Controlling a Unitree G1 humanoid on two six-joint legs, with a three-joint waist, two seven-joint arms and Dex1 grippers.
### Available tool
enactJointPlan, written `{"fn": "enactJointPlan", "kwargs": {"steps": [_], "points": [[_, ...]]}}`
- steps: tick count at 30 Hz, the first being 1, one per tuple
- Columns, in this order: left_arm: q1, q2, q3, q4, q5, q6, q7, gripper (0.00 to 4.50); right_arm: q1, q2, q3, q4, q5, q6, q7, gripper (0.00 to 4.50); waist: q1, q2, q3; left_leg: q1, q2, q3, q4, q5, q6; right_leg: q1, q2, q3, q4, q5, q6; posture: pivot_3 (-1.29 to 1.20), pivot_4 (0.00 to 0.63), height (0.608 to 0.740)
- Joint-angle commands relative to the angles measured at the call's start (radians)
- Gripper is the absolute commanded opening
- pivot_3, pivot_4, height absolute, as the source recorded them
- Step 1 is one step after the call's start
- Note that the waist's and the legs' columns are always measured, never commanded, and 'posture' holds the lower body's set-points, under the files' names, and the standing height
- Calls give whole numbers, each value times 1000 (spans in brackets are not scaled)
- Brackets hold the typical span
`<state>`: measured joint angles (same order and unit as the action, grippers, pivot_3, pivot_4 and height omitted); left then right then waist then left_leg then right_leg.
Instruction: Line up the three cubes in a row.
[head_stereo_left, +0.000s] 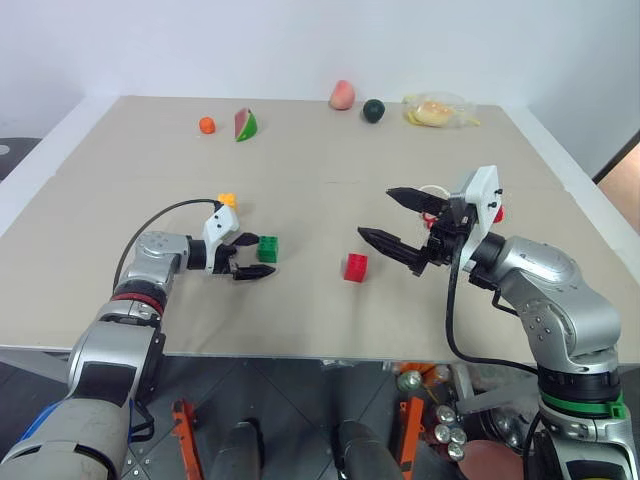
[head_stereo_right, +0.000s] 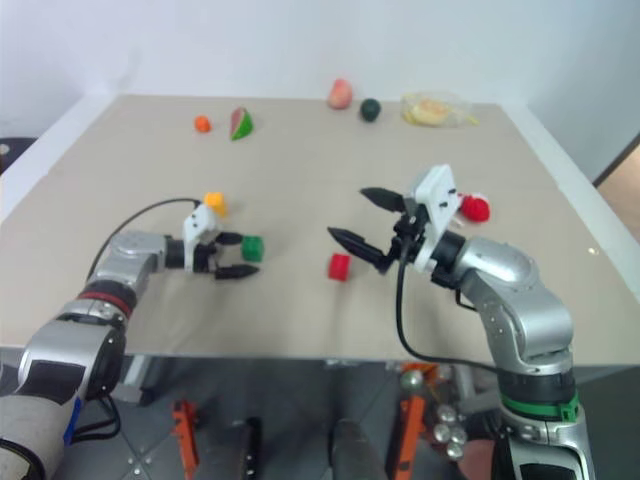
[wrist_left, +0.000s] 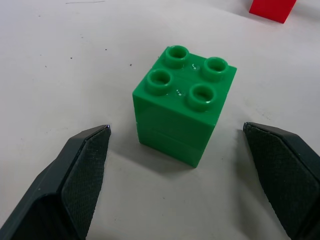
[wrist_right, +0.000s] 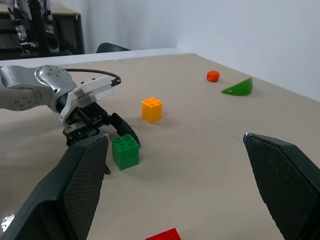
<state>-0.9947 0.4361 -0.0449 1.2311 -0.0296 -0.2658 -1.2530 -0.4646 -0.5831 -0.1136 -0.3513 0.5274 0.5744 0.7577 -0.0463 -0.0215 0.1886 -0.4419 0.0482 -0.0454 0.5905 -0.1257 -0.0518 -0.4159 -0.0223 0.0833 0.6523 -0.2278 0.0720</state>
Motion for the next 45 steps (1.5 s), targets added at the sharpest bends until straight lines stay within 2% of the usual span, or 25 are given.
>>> {"fn": "enactJointPlan", "kwargs": {"steps": [1, 5, 6, 15, 26, 32, 45], "points": [[-24, -10, 13, 12, 8, -13, 10, 3661, -11, -10, -21, -28, 15, -11, -8, 4500, 0, 0, 0, 0, 0, 0, 0, 0, 0, 0, 0, 0, 0, 0, 0, 0, 150, 740], [-22, -19, 15, 6, 17, -32, 19, 2211, -20, -7, -15, -18, 11, -15, -7, 4500, 0, 0, 0, -1, 0, 0, 0, 0, 0, 0, 0, 0, 0, 0, 2, 0, 150, 740], [-21, -20, 15, 6, 17, -31, 15, 2011, -21, -8, -14, -16, 9, -18, -6, 4500, 0, 0, 0, -1, 0, 0, 0, 0, 0, 0, 0, 0, 0, 0, 2, 0, 150, 740], [-14, -23, 22, -17, 18, -55, -1, 2011, -32, -3, -3, 2, 0, -32, -2, 4500, 0, 0, 0, -1, 0, 0, 0, 0, 0, 0, 0, 0, 0, 1, 3, 0, 150, 740], [-14, -77, -11, -91, 15, -108, -164, 2011, -17, -27, -15, -6, 21, -21, 26, 4500, 0, 0, 0, -1, 0, 0, 0, 0, 0, 0, 0, 0, 0, 1, 4, 0, 150, 740], [-42, -97, -12, -49, 29, -95, -126, 2011, 2, -37, -35, -38, 33, -7, 3, 4500, -1, 0, 0, -1, 0, 0, 0, 0, 0, 0, 0, 0, 0, 1, 4, 0, 150, 740], [-17, -65, -18, -11, 61, -114, -74, 2011, 4, -52, -47, -48, 53, 3, -26, 4500, 0, 0, 0, -1, 0, 0, 0, 0, 0, 0, 0, 0, 0, 1, 4, 0, 150, 740]]}}
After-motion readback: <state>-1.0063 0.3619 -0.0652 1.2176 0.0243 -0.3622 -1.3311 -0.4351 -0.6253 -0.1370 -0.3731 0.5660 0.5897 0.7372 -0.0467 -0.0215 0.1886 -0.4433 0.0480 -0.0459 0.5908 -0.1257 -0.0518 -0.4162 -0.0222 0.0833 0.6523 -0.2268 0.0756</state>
